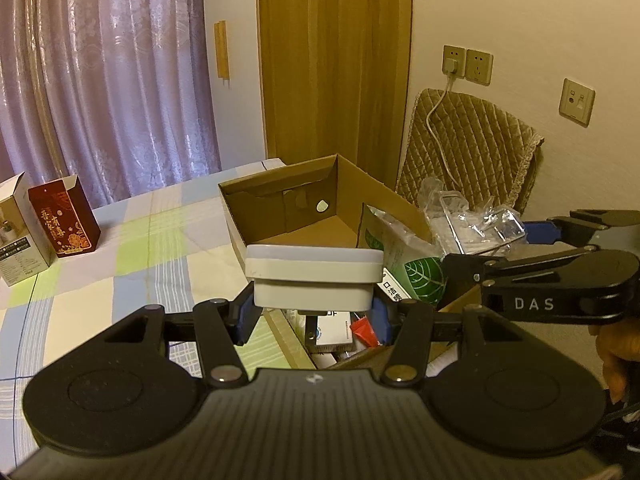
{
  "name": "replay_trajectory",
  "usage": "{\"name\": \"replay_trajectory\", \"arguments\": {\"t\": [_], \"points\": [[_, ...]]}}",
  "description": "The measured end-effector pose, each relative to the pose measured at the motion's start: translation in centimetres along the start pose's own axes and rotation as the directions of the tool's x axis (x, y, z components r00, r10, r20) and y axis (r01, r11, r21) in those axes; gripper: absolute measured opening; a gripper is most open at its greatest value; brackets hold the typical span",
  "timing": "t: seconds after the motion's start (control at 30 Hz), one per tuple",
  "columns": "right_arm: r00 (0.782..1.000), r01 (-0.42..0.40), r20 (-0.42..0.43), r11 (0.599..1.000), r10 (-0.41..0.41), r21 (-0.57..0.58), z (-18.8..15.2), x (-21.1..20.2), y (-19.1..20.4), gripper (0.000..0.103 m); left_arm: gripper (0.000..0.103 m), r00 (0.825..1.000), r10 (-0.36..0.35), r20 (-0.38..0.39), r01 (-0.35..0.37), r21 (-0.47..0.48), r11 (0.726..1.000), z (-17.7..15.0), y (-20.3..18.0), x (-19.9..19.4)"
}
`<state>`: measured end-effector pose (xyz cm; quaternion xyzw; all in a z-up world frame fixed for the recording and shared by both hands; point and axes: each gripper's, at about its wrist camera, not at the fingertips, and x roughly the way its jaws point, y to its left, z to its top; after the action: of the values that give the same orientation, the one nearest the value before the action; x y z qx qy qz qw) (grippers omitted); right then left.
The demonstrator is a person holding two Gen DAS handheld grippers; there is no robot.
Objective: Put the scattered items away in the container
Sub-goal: 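Lower the white plug and bagged wire rack into the box with both tools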
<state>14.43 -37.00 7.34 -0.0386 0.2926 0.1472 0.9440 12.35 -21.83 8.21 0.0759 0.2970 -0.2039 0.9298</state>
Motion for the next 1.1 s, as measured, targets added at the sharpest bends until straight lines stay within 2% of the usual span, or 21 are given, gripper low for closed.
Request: {"name": "replay_trajectory", "arguments": {"t": [1.1], "points": [[1.000, 0.007, -0.027, 1.000, -0.008, -0.029, 1.2, 2.4, -2.4, 0.076, 0.050, 1.000, -0.024, -0.009, 0.025, 0.030, 0.999, 0.9, -0.8, 3.5]]}}
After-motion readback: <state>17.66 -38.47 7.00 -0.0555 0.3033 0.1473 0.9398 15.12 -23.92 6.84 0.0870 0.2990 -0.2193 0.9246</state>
